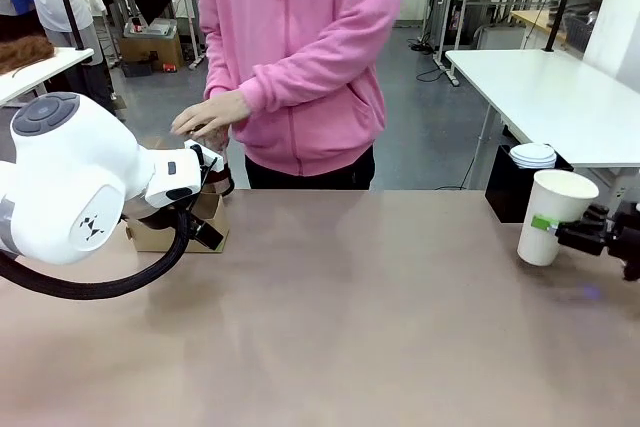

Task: Pour a drink into a cup and package it in a carrier.
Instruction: Pick up the 600 ml Paper Cup and place it in the middle top area of the table.

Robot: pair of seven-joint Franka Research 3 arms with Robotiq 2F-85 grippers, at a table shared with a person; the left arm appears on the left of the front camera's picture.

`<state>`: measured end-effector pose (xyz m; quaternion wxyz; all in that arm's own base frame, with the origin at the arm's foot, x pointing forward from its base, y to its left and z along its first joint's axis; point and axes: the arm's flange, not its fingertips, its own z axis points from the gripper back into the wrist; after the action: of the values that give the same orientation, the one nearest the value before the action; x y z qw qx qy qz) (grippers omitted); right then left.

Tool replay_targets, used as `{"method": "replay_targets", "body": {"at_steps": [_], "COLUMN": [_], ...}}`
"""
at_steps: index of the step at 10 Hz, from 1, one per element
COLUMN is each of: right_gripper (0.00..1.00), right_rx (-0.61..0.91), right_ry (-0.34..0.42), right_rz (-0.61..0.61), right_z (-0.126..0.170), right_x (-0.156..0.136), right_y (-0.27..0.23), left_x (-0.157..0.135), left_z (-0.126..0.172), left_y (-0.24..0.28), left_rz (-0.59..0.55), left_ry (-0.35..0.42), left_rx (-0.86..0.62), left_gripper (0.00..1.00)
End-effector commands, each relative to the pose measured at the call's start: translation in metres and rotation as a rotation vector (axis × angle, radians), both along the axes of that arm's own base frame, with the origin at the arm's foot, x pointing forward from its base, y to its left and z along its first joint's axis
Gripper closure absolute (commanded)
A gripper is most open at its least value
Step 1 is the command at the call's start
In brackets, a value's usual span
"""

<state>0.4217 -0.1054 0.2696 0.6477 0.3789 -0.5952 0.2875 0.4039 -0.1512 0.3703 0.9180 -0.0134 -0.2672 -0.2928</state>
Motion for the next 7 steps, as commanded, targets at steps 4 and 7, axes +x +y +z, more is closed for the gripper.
{"method": "replay_targets", "body": {"at_steps": [4,7], "right_gripper": [0.19,0.19], "right_rx": [-0.009,-0.009], "right_ry": [0.126,0.104], "right_rz": [0.044,0.007], "right_z": [0.104,0.092], "right_x": [0.058,0.115], "right_y": [0.142,0.216], "left_x": [0.0,0.0], "left_z": [0.0,0.0], "left_y": [0.0,0.0], "left_rz": [0.0,0.0], "left_ry": [0.0,0.0], "left_rx": [-0.001,-0.001], "left_gripper": [0.0,0.0]}}
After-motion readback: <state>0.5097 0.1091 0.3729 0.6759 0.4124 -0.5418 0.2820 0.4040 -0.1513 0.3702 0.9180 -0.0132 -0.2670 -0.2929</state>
